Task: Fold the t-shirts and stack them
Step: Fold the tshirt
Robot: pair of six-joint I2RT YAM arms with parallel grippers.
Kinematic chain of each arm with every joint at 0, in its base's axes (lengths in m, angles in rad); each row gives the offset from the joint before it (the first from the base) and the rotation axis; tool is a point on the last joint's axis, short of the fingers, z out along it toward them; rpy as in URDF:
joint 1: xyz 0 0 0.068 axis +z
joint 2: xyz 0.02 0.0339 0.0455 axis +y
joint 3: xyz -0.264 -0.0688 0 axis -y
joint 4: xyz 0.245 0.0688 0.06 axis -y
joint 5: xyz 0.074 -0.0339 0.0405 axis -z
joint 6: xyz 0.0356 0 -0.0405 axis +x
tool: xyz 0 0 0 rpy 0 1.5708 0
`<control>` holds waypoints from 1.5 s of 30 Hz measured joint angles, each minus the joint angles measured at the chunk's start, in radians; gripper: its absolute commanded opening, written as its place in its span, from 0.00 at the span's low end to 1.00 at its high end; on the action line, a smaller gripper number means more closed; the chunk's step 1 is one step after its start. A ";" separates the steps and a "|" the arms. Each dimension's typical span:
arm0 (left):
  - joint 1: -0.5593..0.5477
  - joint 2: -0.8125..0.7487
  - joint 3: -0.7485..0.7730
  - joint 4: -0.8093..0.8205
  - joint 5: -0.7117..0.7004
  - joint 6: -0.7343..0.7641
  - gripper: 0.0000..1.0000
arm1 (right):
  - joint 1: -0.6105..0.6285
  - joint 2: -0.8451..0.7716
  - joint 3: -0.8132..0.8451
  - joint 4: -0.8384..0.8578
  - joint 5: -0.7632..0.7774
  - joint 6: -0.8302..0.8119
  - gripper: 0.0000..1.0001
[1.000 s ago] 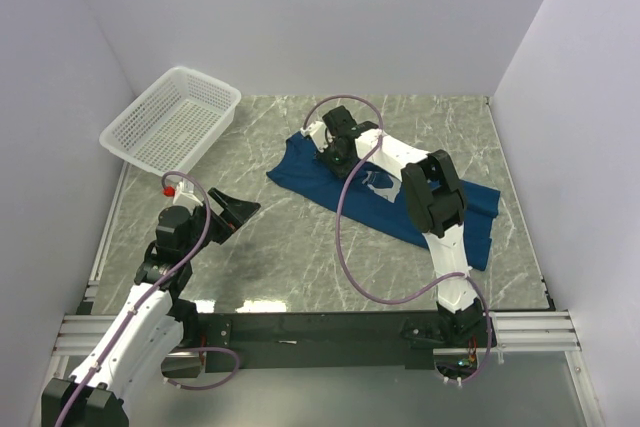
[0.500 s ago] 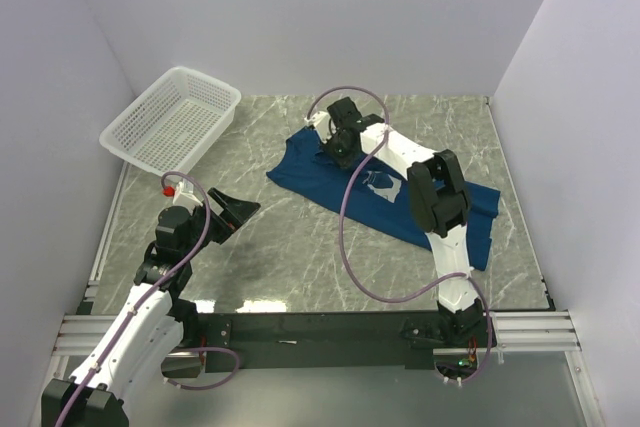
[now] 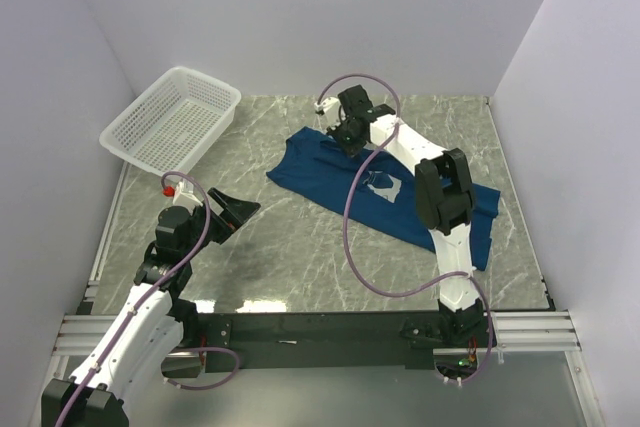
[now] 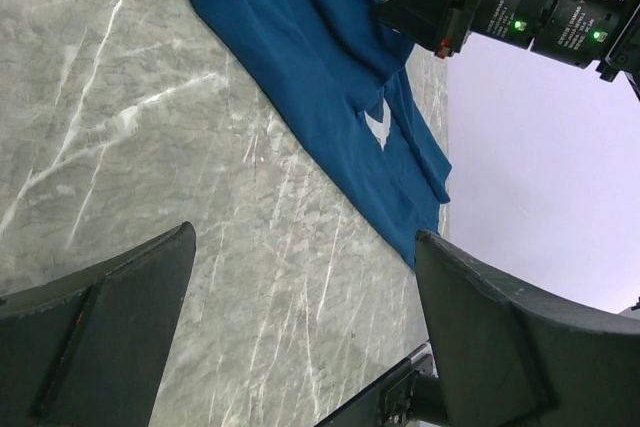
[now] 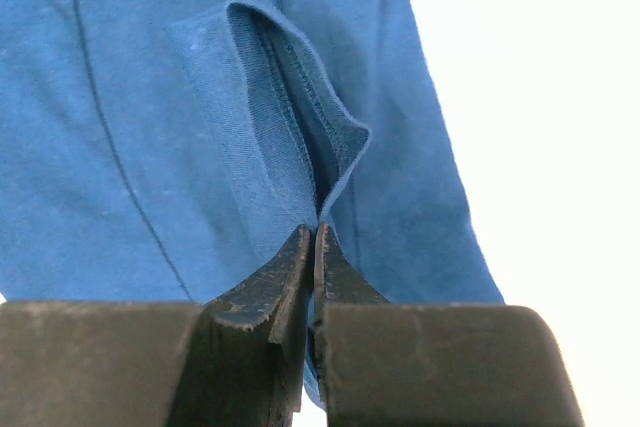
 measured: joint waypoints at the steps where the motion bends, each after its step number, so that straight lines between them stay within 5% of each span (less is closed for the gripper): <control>1: 0.000 0.000 0.000 0.000 0.000 0.000 0.96 | -0.004 0.000 0.002 0.001 0.000 0.002 0.04; 45: 0.000 0.026 0.000 0.014 0.001 0.003 0.96 | -0.084 0.058 0.032 0.055 0.093 0.073 0.04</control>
